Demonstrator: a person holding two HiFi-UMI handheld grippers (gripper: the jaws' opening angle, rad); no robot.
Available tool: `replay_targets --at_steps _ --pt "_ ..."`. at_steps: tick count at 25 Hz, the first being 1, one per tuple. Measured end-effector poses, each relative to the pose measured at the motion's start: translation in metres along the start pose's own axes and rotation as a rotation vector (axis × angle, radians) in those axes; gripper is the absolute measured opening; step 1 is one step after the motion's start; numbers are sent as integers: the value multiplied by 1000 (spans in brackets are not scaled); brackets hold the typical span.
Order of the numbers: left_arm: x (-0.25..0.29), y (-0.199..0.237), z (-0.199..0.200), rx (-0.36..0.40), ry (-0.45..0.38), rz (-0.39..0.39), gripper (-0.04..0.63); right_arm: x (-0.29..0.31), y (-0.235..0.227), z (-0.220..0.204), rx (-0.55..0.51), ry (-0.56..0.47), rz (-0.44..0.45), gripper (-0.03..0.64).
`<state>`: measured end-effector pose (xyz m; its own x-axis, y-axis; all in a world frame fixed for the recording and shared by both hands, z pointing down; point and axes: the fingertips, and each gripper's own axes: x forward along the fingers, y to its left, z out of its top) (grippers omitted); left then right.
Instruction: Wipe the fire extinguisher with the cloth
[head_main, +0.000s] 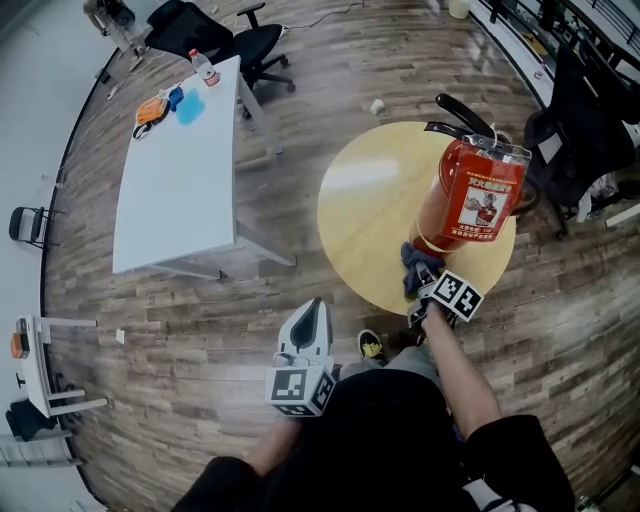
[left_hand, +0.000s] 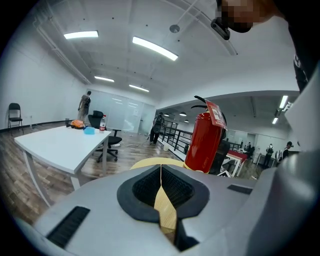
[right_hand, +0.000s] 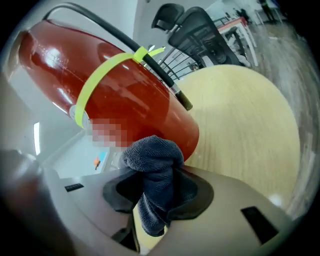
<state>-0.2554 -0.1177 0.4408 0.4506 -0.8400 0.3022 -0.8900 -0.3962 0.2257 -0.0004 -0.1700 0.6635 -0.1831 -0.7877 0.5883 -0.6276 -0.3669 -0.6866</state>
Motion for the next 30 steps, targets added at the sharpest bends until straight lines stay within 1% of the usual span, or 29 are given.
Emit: replay_targets --at_steps 2,4,5,6,7,9,11,12,14,17,21,24,25,26,27,30 --pt "2 -2 -1 -2 -2 -15 23 -10 -3 8 -83 20 -10 143" --pt "4 -4 -2 -7 -3 -28 23 -23 1 21 -140 40 12 143" --pt "5 -5 -3 -9 -3 -33 23 -31 6 29 -185 50 25 143" --pt "5 -5 -4 -12 -3 -37 23 -39 14 37 -256 58 35 143" --pt "6 -5 -5 -14 -2 -41 23 -48 22 45 -349 64 41 143" --pt "7 -5 -7 -16 -1 -49 23 -67 43 62 -570 54 48 143" --pt "11 -7 -7 -14 0 -63 23 -91 71 81 -776 3 66 143" --pt "13 -10 -7 -14 0 -73 24 -104 86 91 -856 -31 80 143" --pt "18 -16 -7 -10 0 -92 23 -129 114 111 -964 -99 114 143" --pt "22 -26 -5 -5 -2 -120 23 -163 153 136 -1056 -190 161 143" --pt "26 -33 -4 2 -2 -136 23 -202 189 167 -1094 -305 201 143" --pt "26 -35 -2 6 -4 -133 23 -240 197 208 -1077 -427 166 143" --pt "25 -35 -1 4 -7 -129 23 -252 198 224 -1094 -451 144 143" --pt "25 -36 -1 0 -10 -126 23 -259 200 237 -1148 -448 116 143" --pt "25 -36 -1 -3 -12 -123 23 -261 204 245 -1237 -412 82 143" --pt "26 -36 0 -4 -17 -117 23 -248 225 247 -1547 -226 10 143"
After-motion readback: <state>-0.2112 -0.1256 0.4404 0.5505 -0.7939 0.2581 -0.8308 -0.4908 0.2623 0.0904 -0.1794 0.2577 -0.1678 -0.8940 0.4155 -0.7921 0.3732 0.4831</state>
